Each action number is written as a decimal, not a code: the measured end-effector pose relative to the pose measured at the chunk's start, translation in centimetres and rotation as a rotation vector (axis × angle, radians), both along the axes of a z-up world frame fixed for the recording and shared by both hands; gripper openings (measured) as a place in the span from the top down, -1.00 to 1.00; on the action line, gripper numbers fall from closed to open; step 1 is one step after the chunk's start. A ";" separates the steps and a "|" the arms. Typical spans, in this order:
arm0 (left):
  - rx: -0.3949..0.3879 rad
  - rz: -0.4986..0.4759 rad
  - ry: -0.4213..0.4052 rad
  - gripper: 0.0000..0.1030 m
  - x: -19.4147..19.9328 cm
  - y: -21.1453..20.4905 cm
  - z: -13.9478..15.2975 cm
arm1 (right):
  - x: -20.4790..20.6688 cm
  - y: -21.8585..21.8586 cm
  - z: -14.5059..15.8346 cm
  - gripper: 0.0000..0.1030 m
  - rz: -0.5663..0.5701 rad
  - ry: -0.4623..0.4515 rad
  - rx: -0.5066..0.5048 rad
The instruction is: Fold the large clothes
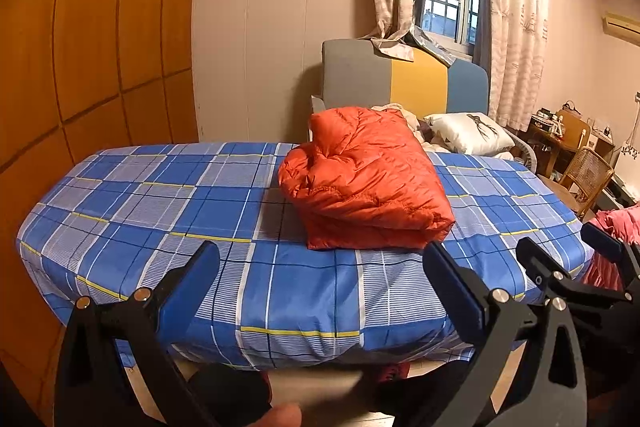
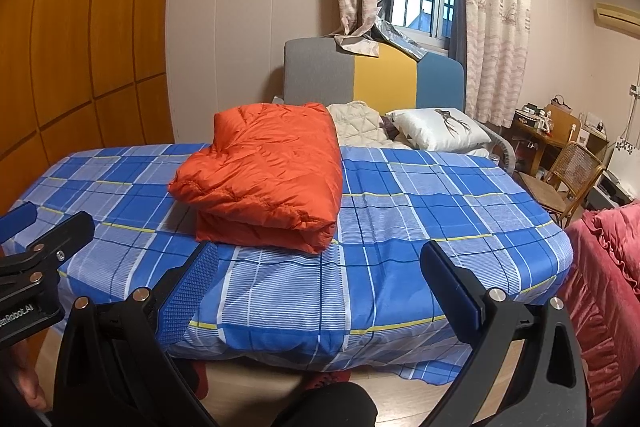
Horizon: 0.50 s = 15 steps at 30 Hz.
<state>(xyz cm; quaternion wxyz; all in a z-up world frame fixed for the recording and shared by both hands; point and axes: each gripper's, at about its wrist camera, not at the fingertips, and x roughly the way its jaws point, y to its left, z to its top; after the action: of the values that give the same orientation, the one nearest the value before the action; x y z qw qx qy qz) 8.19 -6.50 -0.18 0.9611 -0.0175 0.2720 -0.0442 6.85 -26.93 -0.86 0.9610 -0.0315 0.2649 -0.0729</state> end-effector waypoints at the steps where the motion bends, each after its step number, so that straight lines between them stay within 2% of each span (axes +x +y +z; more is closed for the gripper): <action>1: -0.001 0.001 -0.001 -0.97 0.0 0.0 0.0 | 0.0 0.0 0.0 -0.94 0.000 0.001 0.000; 15: -0.007 0.008 -0.003 -0.97 -0.3 0.2 0.2 | 0.2 0.2 0.0 -0.94 0.007 0.001 0.005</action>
<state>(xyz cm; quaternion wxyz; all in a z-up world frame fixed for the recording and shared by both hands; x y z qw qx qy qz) 7.93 -6.31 0.03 0.9616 -0.0220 0.2703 -0.0415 7.02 -26.70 -0.88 0.9612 -0.0301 0.2653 -0.0690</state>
